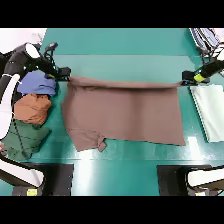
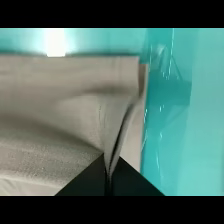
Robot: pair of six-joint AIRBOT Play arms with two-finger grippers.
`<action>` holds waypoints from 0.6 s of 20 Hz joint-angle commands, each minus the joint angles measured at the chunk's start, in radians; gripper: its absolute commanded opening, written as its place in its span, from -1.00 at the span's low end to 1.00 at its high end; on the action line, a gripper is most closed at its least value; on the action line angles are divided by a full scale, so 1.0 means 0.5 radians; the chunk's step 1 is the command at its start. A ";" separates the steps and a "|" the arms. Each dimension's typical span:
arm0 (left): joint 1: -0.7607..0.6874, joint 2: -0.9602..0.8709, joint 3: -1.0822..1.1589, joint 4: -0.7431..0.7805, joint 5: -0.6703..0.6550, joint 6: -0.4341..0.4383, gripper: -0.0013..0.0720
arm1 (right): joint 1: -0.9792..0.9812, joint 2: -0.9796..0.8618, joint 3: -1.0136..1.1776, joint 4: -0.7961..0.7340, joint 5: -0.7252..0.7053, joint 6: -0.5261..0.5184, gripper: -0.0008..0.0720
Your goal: Fold the shirts.
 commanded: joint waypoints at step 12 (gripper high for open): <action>0.021 0.716 -0.817 0.204 -0.232 0.002 0.35 | -0.177 0.636 -0.603 0.359 0.134 -0.047 0.17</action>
